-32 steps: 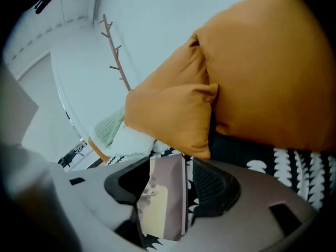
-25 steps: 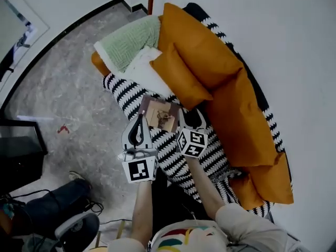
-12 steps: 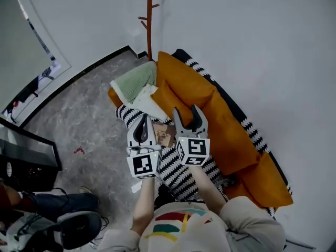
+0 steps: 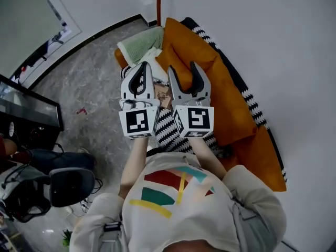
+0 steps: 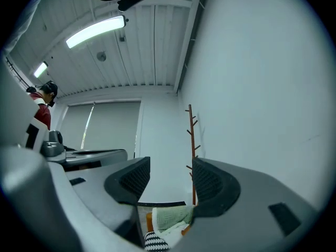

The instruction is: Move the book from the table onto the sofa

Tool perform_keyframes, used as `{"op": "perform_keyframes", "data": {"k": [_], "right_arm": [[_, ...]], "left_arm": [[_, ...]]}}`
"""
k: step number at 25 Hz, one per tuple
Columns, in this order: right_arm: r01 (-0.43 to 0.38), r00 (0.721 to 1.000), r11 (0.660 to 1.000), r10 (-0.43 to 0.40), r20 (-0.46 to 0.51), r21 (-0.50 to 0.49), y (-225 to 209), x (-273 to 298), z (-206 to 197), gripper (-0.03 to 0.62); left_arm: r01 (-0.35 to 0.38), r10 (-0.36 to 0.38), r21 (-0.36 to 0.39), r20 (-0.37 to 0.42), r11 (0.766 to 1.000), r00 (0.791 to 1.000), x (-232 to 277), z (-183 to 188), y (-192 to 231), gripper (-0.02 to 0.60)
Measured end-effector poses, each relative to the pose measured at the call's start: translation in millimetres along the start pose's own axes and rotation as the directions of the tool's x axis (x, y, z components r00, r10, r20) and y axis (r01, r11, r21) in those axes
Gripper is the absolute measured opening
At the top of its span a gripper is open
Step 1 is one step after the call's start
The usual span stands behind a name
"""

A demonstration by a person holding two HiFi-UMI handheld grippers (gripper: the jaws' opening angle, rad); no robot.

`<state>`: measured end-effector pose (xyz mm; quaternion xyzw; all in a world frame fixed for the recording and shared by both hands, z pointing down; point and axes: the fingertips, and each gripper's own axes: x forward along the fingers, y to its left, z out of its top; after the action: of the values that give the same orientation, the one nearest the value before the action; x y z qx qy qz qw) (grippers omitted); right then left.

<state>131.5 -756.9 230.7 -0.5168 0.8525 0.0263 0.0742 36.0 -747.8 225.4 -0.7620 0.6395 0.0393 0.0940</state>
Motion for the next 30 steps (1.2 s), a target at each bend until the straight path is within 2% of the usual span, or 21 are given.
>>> {"op": "perform_keyframes", "data": {"k": [4, 8, 11, 14, 18, 24, 30], "right_arm": [[-0.044, 0.999, 0.999, 0.044, 0.021, 0.024, 9, 4, 1, 0.239], [-0.064, 0.998, 0.998, 0.064, 0.004, -0.003, 12, 13, -2, 0.239], [-0.045, 0.998, 0.998, 0.044, -0.048, -0.036, 5, 19, -10, 0.239], [-0.019, 0.996, 1.0, 0.017, -0.087, -0.02, -4, 22, -20, 0.239], [-0.012, 0.994, 1.0, 0.01, -0.105, -0.025, -4, 21, -27, 0.238], [-0.019, 0.993, 0.999, 0.015, -0.117, -0.035, 0, 19, -31, 0.239], [-0.027, 0.992, 0.998, 0.02, -0.121, -0.058, 6, 16, -30, 0.238]], "left_arm": [[0.001, -0.002, 0.039, 0.025, 0.999, 1.0, 4, 11, -4, 0.008], [-0.006, 0.004, 0.027, 0.055, 1.0, 0.998, 15, 17, 1, 0.008], [0.0, -0.001, 0.006, 0.072, 1.0, 0.997, 24, 17, 2, 0.008], [0.01, -0.01, -0.003, 0.084, 1.0, 0.996, 29, 14, 0, 0.008], [0.023, -0.023, -0.011, 0.038, 1.0, 0.999, 29, 2, -2, 0.008], [0.021, -0.019, -0.019, 0.058, 1.0, 0.998, 28, -1, -3, 0.008], [0.009, -0.008, -0.02, 0.026, 1.0, 1.0, 20, -3, 2, 0.008]]}}
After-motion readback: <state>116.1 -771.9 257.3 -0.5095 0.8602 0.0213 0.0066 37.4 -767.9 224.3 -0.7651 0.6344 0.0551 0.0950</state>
